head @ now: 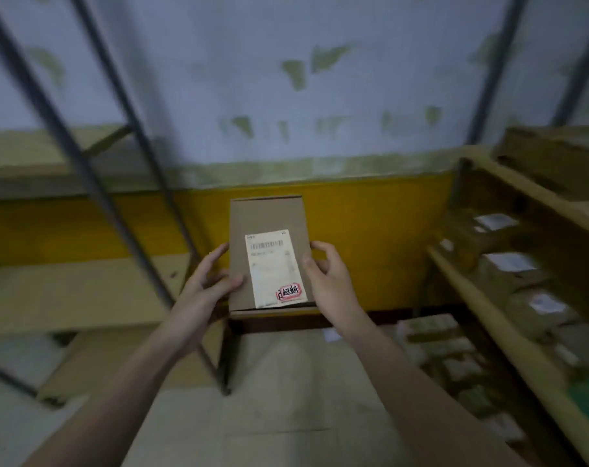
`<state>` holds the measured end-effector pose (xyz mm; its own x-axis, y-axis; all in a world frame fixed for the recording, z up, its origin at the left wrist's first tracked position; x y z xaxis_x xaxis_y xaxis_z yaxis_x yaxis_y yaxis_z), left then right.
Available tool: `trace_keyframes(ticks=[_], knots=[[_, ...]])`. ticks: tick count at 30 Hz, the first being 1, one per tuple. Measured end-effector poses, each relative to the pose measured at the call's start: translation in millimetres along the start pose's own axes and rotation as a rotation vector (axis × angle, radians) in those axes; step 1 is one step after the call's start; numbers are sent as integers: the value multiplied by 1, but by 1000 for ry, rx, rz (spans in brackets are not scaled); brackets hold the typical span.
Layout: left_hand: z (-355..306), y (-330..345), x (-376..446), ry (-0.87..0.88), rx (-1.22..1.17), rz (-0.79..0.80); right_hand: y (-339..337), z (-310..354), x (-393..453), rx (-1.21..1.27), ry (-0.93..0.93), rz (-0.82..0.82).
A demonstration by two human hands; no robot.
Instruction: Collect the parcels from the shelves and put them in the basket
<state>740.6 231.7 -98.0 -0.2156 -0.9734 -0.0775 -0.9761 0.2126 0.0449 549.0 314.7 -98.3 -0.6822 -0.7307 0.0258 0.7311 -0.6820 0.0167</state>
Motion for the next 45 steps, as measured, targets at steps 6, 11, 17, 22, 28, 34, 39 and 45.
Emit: trace_keyframes(ticks=[6, 11, 17, 22, 28, 34, 39, 45], knots=[[1, -181, -19, -22, -32, -365, 181, -17, -42, -26, 27, 377], [20, -290, -27, -46, -74, -627, 302, -34, -66, -137, 36, 651], [26, -398, 13, -73, -44, -790, 440, -58, -55, -229, -23, 872], [6, -476, 73, -77, -40, -912, 573, -53, -31, -229, -56, 979], [-17, -586, 87, -76, -26, -1115, 726, -39, -61, -241, -97, 1185], [-9, -705, 42, -78, -92, -1362, 858, -35, -158, -242, -133, 1438], [6, -813, 10, -38, -156, -1508, 964, -40, -249, -249, -194, 1585], [-3, -957, 2, -19, -158, -1554, 1095, -33, -336, -276, -224, 1599]])
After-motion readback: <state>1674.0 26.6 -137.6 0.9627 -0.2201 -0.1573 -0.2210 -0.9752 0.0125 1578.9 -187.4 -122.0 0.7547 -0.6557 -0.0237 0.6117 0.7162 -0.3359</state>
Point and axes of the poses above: each hand's wrist, its own x-axis towards the middle knuckle, its own y-axis out of the palm, z = x × y, the point moved 1 cm from there along x, towards the middle knuckle, and after that the axes turned 14 degrees about -z, right-handed, at the moved point
